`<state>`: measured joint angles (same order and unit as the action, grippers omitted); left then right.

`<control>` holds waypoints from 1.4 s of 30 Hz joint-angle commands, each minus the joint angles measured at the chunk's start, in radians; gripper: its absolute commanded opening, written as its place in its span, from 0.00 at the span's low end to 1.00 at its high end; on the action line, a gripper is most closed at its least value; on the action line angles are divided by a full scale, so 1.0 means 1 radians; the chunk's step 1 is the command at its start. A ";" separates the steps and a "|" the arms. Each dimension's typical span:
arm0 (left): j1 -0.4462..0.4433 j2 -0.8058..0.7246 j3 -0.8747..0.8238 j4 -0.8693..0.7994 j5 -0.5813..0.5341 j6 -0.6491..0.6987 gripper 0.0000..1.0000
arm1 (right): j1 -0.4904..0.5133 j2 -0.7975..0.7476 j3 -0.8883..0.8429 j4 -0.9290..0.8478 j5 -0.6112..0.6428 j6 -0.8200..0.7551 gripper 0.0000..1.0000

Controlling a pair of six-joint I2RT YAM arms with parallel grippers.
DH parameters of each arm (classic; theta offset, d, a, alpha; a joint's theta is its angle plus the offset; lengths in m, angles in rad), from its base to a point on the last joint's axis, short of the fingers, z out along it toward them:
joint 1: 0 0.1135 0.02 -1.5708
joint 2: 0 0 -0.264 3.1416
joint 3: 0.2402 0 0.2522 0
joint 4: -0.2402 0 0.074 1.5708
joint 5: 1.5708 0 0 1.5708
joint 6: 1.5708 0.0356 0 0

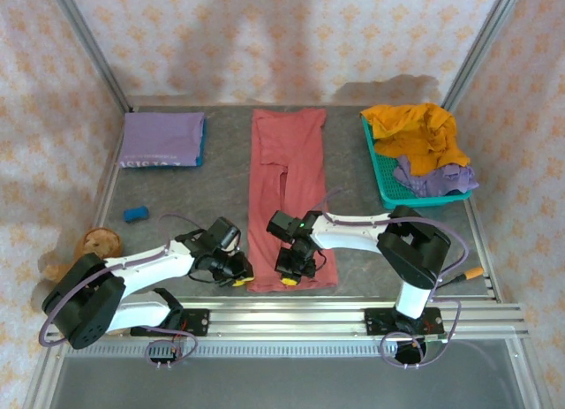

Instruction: Fold and stack the t-shirts

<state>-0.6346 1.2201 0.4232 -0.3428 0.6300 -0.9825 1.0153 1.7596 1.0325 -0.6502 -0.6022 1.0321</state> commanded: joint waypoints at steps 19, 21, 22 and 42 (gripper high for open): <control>-0.025 0.046 0.056 -0.039 -0.024 0.027 0.00 | -0.206 -0.491 -0.299 -0.244 0.202 -0.087 0.36; -0.025 0.044 0.058 -0.046 -0.025 0.028 0.00 | -0.210 -0.498 -0.334 -0.197 0.182 -0.075 0.37; -0.024 0.044 0.058 -0.051 -0.026 0.029 0.00 | -0.211 -0.499 -0.348 -0.175 0.174 -0.070 0.38; -0.025 0.006 0.084 -0.115 -0.049 0.026 0.00 | -0.226 -0.338 -0.336 -0.090 0.212 -0.172 0.29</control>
<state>-0.6529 1.2430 0.4767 -0.4110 0.6117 -0.9676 0.7929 1.3876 0.6682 -0.7437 -0.4362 0.8986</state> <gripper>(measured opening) 0.051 0.303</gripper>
